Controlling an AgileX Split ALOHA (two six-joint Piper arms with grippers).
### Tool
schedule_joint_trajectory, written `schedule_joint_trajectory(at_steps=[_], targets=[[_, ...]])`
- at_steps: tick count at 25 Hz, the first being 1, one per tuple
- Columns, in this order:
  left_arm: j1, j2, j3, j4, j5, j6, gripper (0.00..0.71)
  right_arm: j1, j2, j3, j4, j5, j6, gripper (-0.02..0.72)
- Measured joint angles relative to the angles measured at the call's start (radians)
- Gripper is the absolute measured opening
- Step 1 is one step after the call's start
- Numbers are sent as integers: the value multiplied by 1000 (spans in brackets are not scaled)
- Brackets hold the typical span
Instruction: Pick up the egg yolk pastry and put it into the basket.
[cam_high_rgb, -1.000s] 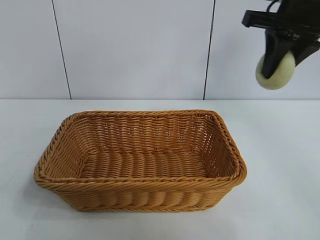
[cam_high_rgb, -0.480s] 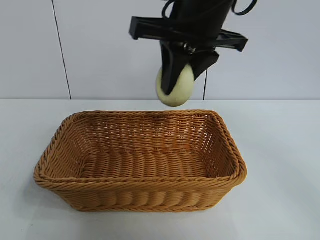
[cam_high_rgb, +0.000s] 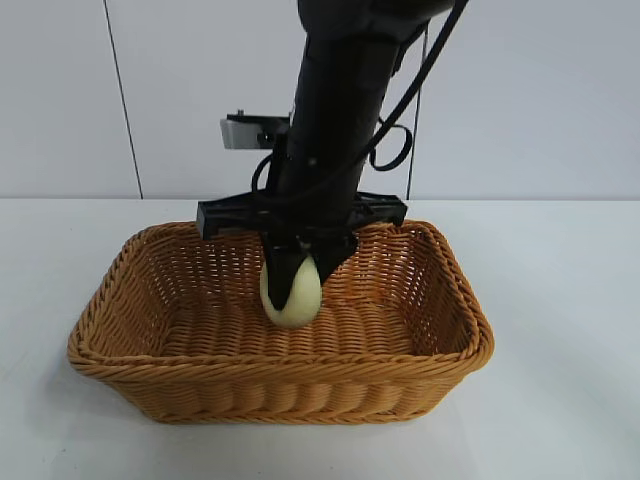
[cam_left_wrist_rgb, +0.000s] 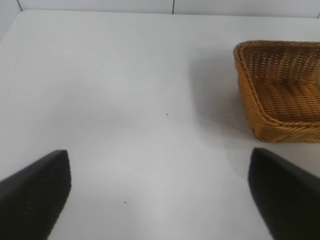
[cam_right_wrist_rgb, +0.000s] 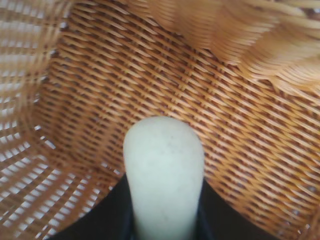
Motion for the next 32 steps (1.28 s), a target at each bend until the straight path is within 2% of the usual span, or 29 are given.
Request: schedule_joint_trajectory(at_steps=[3, 4, 8, 13, 18, 21, 26, 32], targets=[[0, 0, 0, 0, 0, 0, 692, 0, 9, 0, 4, -7, 1, 365], [0, 0, 0, 0, 0, 0, 692, 0, 9, 0, 4, -7, 1, 365], [0, 0, 0, 0, 0, 0, 692, 0, 8, -3, 6, 1, -14, 624], [0, 0, 0, 0, 0, 0, 692, 0, 8, -111, -10, 116, -30, 656], [0, 0, 0, 0, 0, 0, 692, 0, 5, -317, -107, 280, -30, 656], [0, 0, 0, 0, 0, 0, 692, -5, 2, -426, -157, 296, -9, 656], [0, 0, 0, 0, 0, 0, 692, -59, -2, -513, -167, 303, 14, 656], [0, 0, 0, 0, 0, 0, 692, -188, -2, -513, -181, 310, 13, 656]])
